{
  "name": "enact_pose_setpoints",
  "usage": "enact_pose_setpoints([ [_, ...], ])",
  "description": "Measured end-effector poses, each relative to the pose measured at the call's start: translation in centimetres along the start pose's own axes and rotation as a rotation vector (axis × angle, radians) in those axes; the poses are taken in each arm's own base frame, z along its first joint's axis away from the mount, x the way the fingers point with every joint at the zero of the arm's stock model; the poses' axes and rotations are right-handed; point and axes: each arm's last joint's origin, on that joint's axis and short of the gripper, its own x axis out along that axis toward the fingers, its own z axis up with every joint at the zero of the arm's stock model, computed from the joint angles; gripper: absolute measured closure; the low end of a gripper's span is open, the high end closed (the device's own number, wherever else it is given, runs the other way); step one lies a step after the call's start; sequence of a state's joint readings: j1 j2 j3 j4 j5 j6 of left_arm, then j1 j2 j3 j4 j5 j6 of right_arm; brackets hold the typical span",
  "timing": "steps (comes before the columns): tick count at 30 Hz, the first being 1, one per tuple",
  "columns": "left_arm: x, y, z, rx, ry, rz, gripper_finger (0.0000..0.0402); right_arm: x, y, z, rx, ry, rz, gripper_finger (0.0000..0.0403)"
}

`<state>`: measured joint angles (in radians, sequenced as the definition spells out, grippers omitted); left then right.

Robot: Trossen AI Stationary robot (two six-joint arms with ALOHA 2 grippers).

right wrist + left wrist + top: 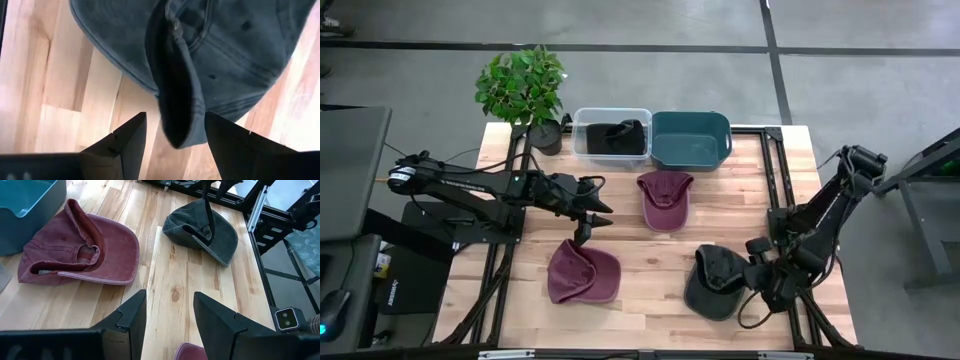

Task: Pick & Place hat
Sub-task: Put the black cap into the transparent bin

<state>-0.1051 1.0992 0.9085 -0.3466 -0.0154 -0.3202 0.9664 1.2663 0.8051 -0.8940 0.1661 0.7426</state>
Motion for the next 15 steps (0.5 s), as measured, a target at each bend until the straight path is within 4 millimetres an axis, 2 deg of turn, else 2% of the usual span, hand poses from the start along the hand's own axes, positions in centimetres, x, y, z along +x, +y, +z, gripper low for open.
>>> enact_pose_setpoints([
  [6, 0.01, 0.00, 0.00, 0.000, 0.000, 0.000, 0.0254, 0.07, 0.60, -0.46, 0.035, 0.011, 0.007, 0.0201],
  [15, 0.00, 0.00, 0.00, 0.000, 0.000, 0.000, 0.0254, 0.05, 0.87, -0.84, -0.012, -0.066, -0.084, 0.0137],
])
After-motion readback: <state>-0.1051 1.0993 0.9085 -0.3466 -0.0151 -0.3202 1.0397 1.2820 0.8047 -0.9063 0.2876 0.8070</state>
